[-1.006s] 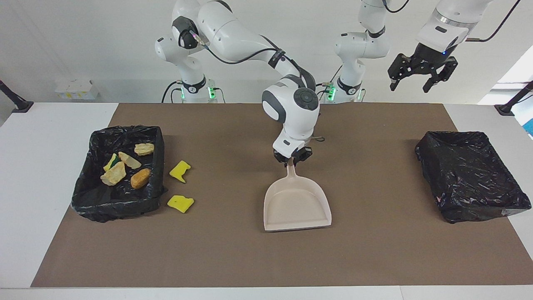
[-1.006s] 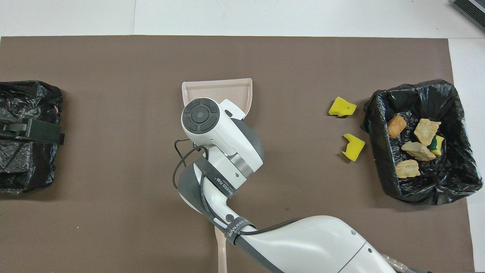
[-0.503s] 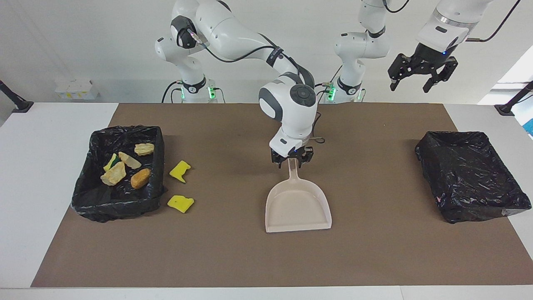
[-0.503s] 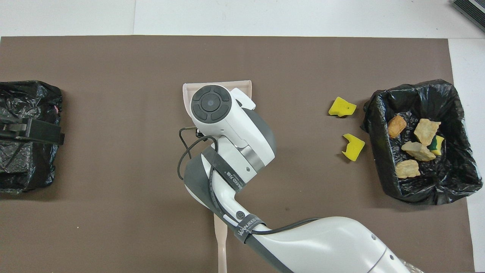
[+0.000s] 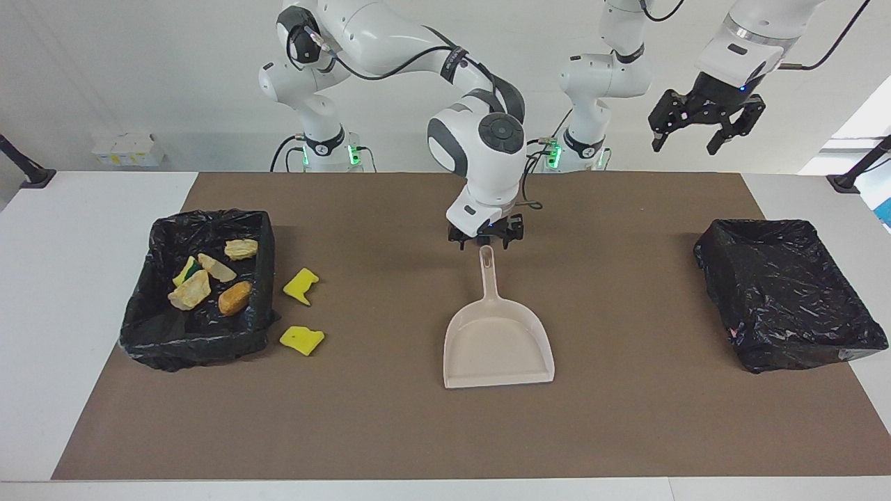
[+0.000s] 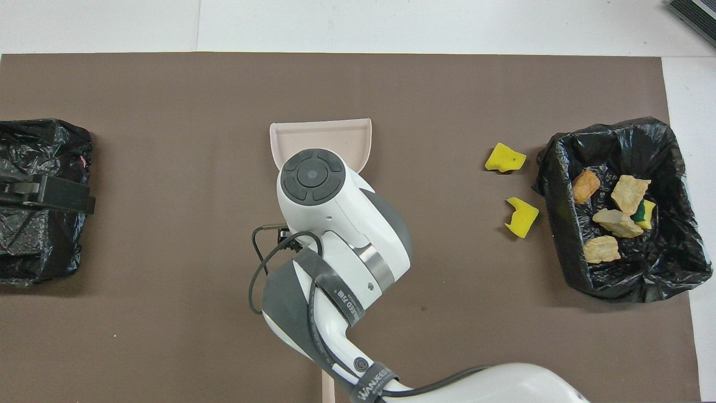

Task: Sweep and dump trash in bin
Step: 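Lower the dustpan onto the table and release it with the right gripper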

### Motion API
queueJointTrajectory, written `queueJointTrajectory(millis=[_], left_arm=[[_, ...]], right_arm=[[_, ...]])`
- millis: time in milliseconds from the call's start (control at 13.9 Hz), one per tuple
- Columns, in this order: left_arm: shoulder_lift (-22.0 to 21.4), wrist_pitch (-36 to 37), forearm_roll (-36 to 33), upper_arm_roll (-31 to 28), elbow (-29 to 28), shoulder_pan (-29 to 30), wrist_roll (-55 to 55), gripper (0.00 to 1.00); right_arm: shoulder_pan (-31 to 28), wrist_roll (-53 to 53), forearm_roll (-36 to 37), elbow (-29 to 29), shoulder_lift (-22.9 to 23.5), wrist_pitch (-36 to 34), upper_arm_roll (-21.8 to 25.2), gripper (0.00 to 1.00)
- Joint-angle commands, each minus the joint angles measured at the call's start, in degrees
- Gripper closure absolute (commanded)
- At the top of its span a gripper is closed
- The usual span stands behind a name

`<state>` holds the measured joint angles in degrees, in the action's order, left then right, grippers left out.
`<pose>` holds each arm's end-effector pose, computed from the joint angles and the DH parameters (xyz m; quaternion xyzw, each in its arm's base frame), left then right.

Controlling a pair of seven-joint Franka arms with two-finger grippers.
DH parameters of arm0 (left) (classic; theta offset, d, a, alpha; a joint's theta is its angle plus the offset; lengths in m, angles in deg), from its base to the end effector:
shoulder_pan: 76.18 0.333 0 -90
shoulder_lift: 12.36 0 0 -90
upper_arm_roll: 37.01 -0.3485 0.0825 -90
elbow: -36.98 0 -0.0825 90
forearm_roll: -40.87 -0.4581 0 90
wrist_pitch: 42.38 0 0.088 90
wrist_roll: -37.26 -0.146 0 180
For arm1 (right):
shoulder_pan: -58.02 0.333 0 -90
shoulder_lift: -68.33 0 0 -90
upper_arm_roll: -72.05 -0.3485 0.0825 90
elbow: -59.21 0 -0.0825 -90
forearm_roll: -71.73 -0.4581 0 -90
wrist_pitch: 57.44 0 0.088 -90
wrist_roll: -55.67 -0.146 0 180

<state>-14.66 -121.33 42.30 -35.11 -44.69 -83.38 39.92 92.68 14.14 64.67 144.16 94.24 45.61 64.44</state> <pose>0.5823 -0.0978 0.7035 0.9982 -0.0585 -0.0048 0.0112 0.5542 0.5077 0.3721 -0.9938 0.0161 0.1081 0.0214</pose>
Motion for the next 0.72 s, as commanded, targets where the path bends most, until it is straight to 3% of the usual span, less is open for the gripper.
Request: queueJointTrajectory(millis=[0, 216, 359, 431, 503, 647], left_arm=[[-0.2, 1.1, -0.2, 0.6, 0.6, 0.8, -0.5, 0.0], [-0.2, 1.1, -0.2, 0.6, 0.6, 0.7, -0.5, 0.0], [-0.4, 1.3, -0.2, 0.6, 0.6, 0.7, -0.5, 0.0], [-0.4, 0.9, -0.2, 0.6, 0.5, 0.4, -0.2, 0.0], [-0.5, 0.2, -0.2, 0.6, 0.1, 0.2, 0.0, 0.0], [-0.5, -1.6, 0.1, 1.0, -1.3, -0.4, 0.2, 0.0]], right_arm=[[0.8, -3.4, -5.0, 11.3, -7.0, 1.0, -0.2, 0.0], [4.6, -5.1, -7.3, 22.8, -13.9, 3.4, -0.2, 0.0], [8.4, -7.5, -8.8, 33.6, -19.2, 12.0, -0.2, 0.0], [9.0, -7.2, -10.7, 39.4, -20.1, 20.4, -0.4, 0.0], [11.5, -7.6, -11.9, 41.4, -21.2, 23.8, -0.6, 0.0], [12.4, -7.5, -12.0, 42.5, -22.7, 19.4, -0.6, 0.0]])
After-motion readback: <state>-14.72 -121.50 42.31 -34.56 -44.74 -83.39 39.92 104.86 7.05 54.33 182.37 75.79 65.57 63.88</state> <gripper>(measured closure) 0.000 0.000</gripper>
